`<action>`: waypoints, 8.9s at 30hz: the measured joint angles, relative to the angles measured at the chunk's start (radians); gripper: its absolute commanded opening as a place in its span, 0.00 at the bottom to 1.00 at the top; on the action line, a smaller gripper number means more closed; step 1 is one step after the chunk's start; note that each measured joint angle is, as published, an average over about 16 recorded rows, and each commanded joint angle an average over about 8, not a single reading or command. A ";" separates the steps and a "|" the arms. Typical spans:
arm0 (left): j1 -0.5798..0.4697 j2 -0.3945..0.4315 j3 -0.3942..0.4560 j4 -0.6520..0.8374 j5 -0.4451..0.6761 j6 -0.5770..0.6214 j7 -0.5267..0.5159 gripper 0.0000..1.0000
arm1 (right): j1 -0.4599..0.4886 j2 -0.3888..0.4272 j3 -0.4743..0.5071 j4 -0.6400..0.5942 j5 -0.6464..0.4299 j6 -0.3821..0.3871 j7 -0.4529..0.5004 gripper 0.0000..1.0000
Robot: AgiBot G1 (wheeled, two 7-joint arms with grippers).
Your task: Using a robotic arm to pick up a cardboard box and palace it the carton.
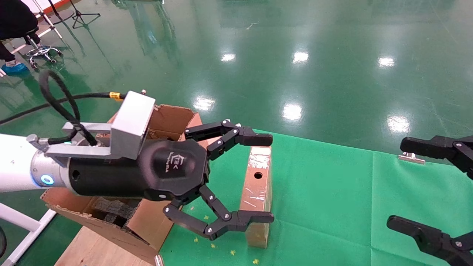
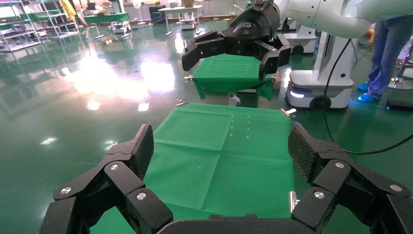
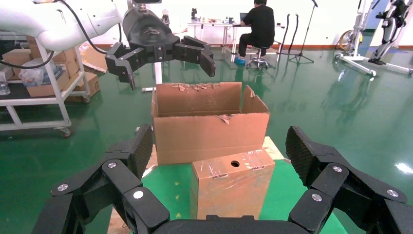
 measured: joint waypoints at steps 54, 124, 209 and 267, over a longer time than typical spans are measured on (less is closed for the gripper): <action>-0.691 0.278 0.571 -0.003 0.898 0.088 -1.156 1.00 | 0.000 0.000 0.000 0.000 0.000 0.000 0.000 0.00; -0.904 0.672 1.020 0.603 0.904 -0.001 -1.431 0.00 | 0.000 0.000 0.000 -0.001 0.000 0.001 0.000 1.00; -0.750 0.185 0.883 1.269 0.922 -0.494 -0.464 0.00 | 0.000 0.000 0.000 -0.001 0.000 0.001 0.000 1.00; -0.925 0.184 0.821 1.098 0.827 -0.311 -0.544 1.00 | -0.001 0.000 0.000 -0.001 0.001 0.001 0.000 1.00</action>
